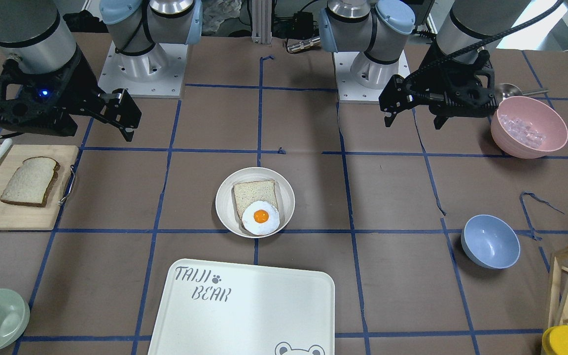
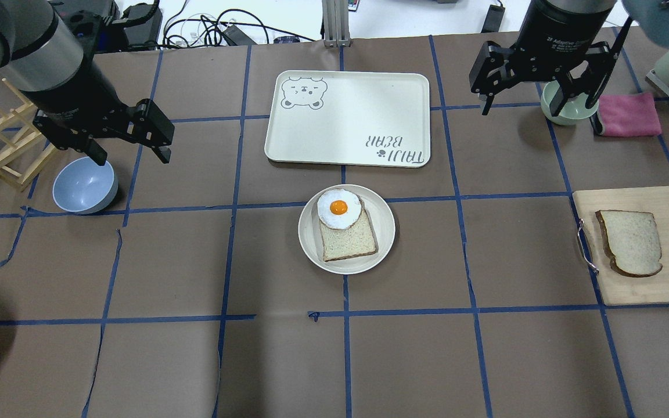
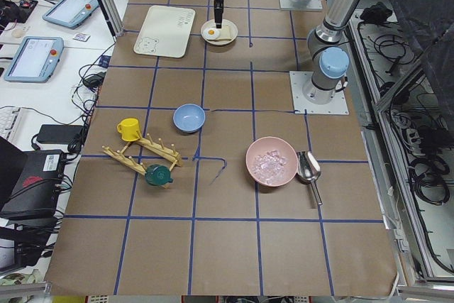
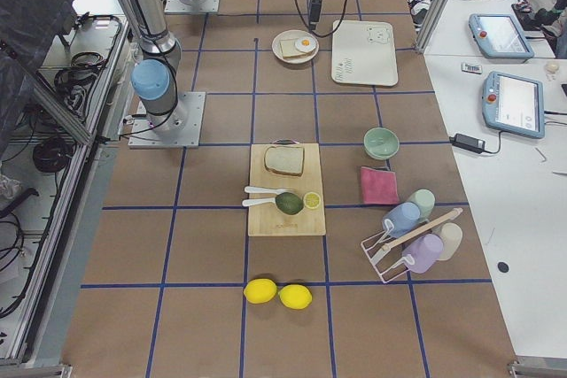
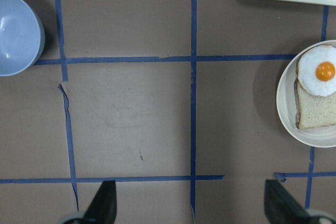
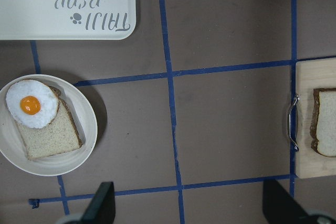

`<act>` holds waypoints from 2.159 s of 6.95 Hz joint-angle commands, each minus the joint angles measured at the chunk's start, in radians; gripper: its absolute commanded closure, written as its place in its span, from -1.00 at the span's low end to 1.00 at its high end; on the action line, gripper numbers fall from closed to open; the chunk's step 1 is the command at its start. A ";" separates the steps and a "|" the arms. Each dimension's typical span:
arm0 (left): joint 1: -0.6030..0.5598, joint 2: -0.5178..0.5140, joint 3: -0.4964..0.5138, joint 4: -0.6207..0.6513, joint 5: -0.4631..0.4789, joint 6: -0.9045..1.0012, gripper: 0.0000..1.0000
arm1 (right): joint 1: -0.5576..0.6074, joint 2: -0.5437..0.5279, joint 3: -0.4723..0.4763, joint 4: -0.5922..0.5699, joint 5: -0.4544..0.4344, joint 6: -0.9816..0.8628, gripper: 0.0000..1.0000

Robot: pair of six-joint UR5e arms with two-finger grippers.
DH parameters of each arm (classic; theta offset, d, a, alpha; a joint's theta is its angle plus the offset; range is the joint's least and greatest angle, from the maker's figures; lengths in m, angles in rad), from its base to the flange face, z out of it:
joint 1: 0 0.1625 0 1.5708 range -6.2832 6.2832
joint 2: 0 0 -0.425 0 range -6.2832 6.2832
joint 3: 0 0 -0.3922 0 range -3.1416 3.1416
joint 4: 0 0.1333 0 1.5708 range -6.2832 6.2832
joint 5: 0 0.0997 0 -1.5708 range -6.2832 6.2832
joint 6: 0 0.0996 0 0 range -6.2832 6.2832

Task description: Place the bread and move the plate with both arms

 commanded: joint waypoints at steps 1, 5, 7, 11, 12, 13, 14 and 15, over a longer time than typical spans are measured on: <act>0.000 0.000 -0.002 -0.003 0.000 0.002 -1.00 | -0.006 0.004 -0.013 0.000 0.006 -0.006 -1.00; 0.000 0.000 0.000 0.000 0.028 0.002 -1.00 | -0.008 0.001 0.001 0.012 0.007 0.005 -1.00; 0.000 0.002 0.000 0.000 0.028 0.021 -1.00 | -0.009 0.012 0.020 0.006 -0.010 -0.007 -1.00; 0.000 0.002 0.000 -0.003 0.029 0.024 -1.00 | -0.142 0.032 0.339 -0.243 -0.171 -0.019 -1.00; 0.000 0.002 0.000 -0.002 0.029 0.024 -1.00 | -0.216 0.055 0.403 -0.342 -0.174 -0.063 -1.00; 0.002 0.002 0.000 -0.003 0.029 0.024 -1.00 | -0.244 0.087 0.460 -0.488 -0.255 -0.169 -0.97; 0.002 0.002 0.000 -0.005 0.029 0.024 -1.00 | -0.270 0.137 0.509 -0.623 -0.341 -0.185 -1.00; 0.002 0.002 0.000 -0.005 0.029 0.024 -1.00 | -0.314 0.159 0.551 -0.681 -0.349 -0.196 -0.99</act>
